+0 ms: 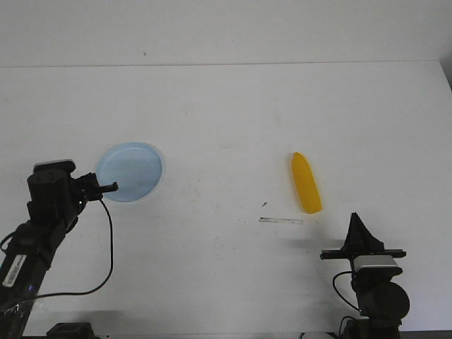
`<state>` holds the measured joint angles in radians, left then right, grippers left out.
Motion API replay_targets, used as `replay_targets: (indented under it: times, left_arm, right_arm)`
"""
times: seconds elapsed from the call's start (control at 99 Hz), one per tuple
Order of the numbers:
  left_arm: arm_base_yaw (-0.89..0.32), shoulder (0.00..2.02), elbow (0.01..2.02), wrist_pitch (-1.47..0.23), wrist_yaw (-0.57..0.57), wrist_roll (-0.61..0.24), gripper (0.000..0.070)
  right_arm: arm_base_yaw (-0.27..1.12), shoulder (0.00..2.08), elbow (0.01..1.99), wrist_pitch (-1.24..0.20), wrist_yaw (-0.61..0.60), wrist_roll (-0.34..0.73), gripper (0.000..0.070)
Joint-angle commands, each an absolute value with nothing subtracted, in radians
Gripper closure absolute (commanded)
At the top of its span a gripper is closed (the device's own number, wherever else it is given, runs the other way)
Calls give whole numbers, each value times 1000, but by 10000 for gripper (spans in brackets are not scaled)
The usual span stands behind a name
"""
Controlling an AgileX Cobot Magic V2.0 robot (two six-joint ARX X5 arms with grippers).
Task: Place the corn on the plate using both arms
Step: 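Lower the left gripper and grip the near rim of the blue plate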
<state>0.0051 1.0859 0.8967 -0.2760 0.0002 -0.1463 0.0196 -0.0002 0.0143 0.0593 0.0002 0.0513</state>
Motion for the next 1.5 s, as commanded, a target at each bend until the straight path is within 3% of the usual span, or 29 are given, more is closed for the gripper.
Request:
replay_targets:
  times: [0.0,0.222,0.323,0.454,0.808,0.868,1.0,1.08,1.262,1.494]
  left_arm:
    - [23,1139,960,-337,8,-158,699]
    - [119,1284,1075,-551,35,-309,699]
    - [169,1325,1079,-560,166,-317,699]
    - [257,1372,1079,-529,323,-389,699]
    - [282,1416,1079,-452,311,-414,695]
    - [282,1439,1079,-458,311,-418,669]
    - [282,1499,1079,-472,313,-459,490]
    - [282,1536,1079,-477,328,-458,452]
    - [281,1605,1079,-476,394,-457,450]
    - [265,1647,1079,-466,398,-446,451]
  right_arm:
    - [22,1,13,72,0,48,690]
    - [22,1,13,72,0,48,690]
    - [22,1,13,72,0,48,690]
    - [22,1,13,72,0,48,690]
    - [22,1,13,72,0,48,690]
    - [22,1,13,72,0,48,690]
    - [22,1,13,72,0,48,690]
    - [22,1,13,72,0,48,690]
    - [22,1,13,72,0,48,690]
    - [22,1,13,72,0,48,690]
